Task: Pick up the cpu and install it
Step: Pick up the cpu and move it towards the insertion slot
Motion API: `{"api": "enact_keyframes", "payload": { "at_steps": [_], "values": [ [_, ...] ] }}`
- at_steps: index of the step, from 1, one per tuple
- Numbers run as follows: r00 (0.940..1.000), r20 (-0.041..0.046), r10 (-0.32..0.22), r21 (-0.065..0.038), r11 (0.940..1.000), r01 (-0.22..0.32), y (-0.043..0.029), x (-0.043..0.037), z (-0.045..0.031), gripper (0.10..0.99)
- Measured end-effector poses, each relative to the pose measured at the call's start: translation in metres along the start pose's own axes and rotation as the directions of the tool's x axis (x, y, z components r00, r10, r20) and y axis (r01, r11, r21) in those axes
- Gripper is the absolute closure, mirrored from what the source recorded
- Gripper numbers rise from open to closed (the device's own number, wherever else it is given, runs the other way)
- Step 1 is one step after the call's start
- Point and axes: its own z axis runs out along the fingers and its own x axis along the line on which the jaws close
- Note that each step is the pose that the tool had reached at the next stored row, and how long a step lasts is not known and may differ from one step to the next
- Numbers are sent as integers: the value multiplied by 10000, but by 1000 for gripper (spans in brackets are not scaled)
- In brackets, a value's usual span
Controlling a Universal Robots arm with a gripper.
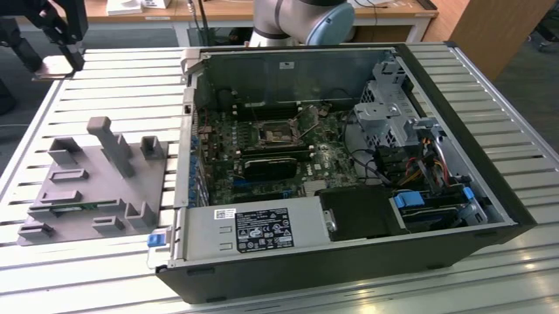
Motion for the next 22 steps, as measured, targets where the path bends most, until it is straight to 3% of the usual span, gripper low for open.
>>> {"api": "enact_keyframes", "payload": {
  "at_steps": [22],
  "values": [
    [10000,0,0,0,10000,0,5,-159,3,545]
  ]
}}
